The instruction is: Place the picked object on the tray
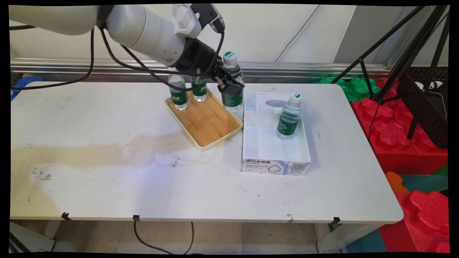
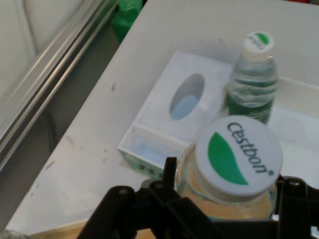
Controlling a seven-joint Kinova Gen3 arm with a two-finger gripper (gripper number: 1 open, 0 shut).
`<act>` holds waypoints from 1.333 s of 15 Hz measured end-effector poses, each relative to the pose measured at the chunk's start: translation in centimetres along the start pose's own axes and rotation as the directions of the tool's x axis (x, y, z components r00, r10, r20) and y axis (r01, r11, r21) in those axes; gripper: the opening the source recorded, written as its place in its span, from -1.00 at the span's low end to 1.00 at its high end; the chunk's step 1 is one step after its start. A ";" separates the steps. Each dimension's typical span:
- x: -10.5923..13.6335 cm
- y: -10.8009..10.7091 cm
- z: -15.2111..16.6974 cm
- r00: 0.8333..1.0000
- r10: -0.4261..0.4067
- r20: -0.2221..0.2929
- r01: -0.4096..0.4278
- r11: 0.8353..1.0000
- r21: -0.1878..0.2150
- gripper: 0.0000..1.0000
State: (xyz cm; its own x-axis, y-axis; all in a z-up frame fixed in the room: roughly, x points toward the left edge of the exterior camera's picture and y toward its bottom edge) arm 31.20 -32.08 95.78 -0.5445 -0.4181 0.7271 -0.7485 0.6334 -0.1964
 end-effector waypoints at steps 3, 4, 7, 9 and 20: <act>-0.7 -1.8 1.7 1.000 -0.009 0.020 0.009 1.000 0.021 -1.00; -0.9 -2.3 2.4 1.000 -0.010 0.029 0.010 1.000 0.026 -1.00; -2.0 -3.7 4.6 0.998 -0.015 0.060 0.013 0.999 0.034 -1.00; -2.5 -4.2 5.7 0.997 -0.016 0.072 0.013 0.999 0.035 -1.00; -5.9 -6.6 11.2 0.991 -0.021 0.130 0.018 1.000 0.024 -1.00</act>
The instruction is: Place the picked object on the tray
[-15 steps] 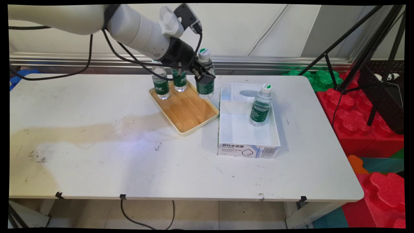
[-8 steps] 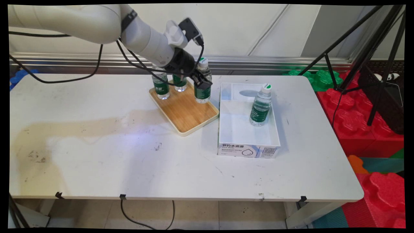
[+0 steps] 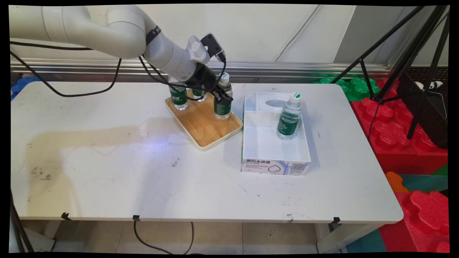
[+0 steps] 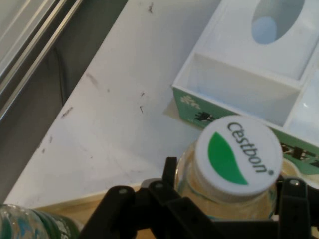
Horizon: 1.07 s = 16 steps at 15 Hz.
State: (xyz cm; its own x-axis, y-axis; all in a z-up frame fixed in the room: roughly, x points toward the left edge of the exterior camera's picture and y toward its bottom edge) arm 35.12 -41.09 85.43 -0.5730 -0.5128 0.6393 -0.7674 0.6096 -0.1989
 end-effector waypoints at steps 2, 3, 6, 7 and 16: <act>-0.4 -0.3 0.8 1.000 0.001 0.000 -0.001 1.000 -0.004 -1.00; -0.5 -0.5 1.1 1.000 0.002 -0.001 -0.002 1.000 -0.005 -1.00; -0.9 -0.8 1.7 1.000 0.005 -0.002 -0.005 1.000 -0.009 -1.00; -0.9 -0.9 1.9 1.000 0.005 -0.003 -0.005 1.000 -0.010 -1.00; -2.1 -1.7 2.0 1.000 0.015 -0.016 -0.015 1.000 -0.016 1.00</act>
